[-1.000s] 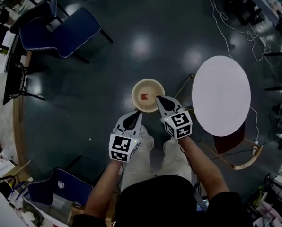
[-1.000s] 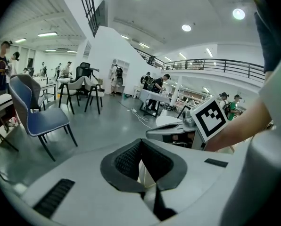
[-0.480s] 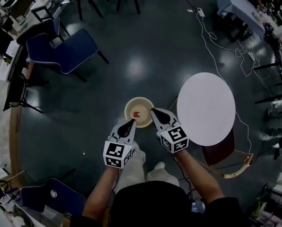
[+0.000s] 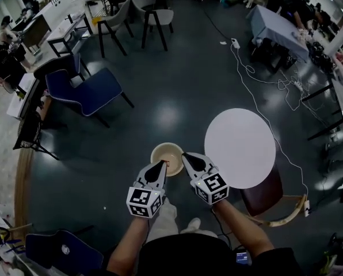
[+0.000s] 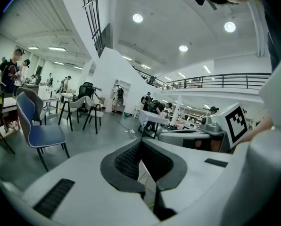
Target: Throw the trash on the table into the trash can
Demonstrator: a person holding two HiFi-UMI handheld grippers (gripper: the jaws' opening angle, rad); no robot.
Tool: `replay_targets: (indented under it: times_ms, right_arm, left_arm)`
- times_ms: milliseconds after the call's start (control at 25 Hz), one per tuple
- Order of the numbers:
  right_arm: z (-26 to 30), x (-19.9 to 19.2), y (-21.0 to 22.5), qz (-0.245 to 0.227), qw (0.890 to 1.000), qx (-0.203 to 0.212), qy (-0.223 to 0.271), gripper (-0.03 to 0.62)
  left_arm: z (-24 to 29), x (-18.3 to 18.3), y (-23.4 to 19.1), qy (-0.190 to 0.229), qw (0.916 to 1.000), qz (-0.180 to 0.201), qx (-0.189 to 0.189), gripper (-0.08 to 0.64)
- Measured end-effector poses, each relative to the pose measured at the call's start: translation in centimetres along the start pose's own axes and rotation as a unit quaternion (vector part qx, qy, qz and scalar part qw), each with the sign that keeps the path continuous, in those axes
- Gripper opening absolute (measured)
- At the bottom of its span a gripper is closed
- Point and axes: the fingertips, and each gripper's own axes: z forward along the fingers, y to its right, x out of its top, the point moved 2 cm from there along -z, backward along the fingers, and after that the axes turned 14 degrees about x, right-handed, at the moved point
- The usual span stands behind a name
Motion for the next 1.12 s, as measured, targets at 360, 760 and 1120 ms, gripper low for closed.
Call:
replay_targets:
  times_ms: [360, 760, 1120]
  right_arm:
    - [-6.7, 4.2, -4.9, -0.042, 0.998, 0.004, 0.047, 0.018]
    - [-14.1, 6.7, -9.7, -0.068, 0.994, 0.003, 0.085, 0.018]
    - [-20.9, 6.6, -13.0, -0.090, 0.991, 0.008, 0.103, 0.018]
  left_arm:
    - [-6.2, 3.4, 5.2, 0.059, 0.9980, 0.024, -0.001, 0.009]
    - [-12.4, 5.5, 11.2, 0.097, 0.9943, 0.042, -0.012, 0.009]
    - [-17.1, 4.9, 17.5, 0.120, 0.9906, 0.064, -0.015, 0.009]
